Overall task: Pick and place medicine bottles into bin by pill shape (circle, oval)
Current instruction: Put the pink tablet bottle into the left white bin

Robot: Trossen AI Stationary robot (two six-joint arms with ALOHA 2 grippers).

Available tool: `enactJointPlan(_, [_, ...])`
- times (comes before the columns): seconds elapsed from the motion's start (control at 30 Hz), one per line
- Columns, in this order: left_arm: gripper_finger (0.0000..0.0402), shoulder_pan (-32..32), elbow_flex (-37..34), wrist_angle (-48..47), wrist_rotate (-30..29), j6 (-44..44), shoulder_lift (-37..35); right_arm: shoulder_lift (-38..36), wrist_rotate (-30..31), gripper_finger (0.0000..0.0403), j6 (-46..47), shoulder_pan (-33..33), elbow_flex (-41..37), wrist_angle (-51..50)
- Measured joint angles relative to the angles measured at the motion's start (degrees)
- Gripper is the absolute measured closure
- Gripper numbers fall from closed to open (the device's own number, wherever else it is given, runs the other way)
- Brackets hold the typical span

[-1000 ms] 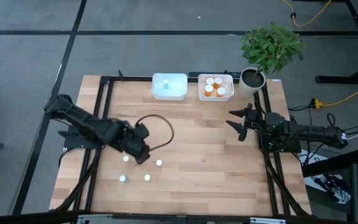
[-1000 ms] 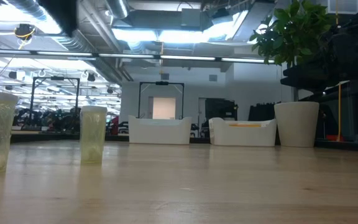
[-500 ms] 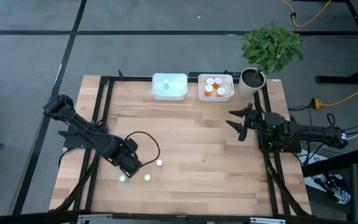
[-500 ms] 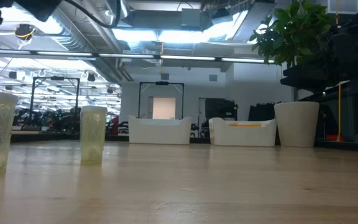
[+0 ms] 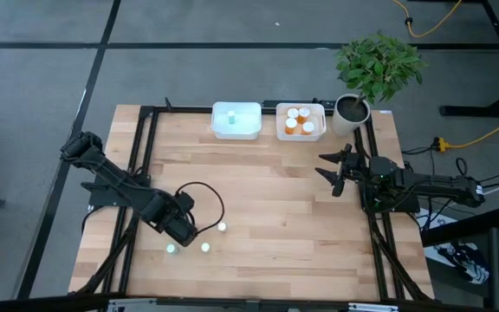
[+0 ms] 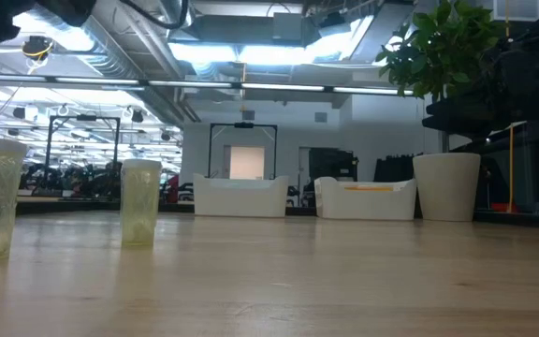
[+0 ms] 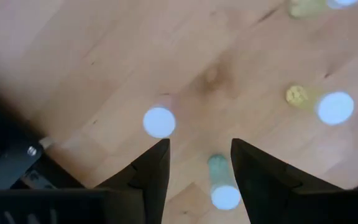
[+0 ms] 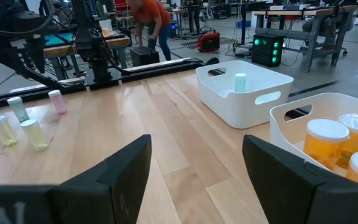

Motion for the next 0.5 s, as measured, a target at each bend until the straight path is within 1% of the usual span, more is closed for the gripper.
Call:
enactJointPlan(0.13, [0.0223, 0.0, 0.0, -2.0, 0.4, -3.6, 0.0, 0.0, 0.0, 0.0148, 0.0, 0.0, 0.0, 0.0])
enactJointPlan(0.3, [0.0195, 0.0, 0.0, -1.8, 0.2, -3.6, 0.0, 0.0, 0.0, 0.0148, 0.0, 0.0, 0.0, 0.0])
enactJointPlan(0.5, [0.0192, 0.0, 0.0, -1.8, -0.4, -3.8, 0.0, 0.0, 0.0, 0.0148, 0.0, 0.0, 0.0, 0.0])
